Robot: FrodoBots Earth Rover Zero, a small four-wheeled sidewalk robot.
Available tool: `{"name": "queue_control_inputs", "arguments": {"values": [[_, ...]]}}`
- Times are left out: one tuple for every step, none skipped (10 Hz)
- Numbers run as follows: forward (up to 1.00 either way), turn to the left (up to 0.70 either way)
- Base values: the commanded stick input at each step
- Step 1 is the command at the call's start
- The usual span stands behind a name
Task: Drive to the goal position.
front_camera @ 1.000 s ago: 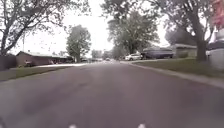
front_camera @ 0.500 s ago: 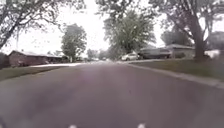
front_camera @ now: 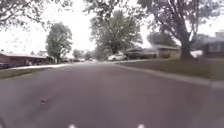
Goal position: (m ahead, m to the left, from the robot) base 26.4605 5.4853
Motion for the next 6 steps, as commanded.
{"name": "queue_control_inputs", "arguments": {"values": [[1.00, 0.00], [1.00, 0.00], [1.00, 0.00], [1.00, 0.00], [1.00, 0.00], [1.00, 0.00]]}}
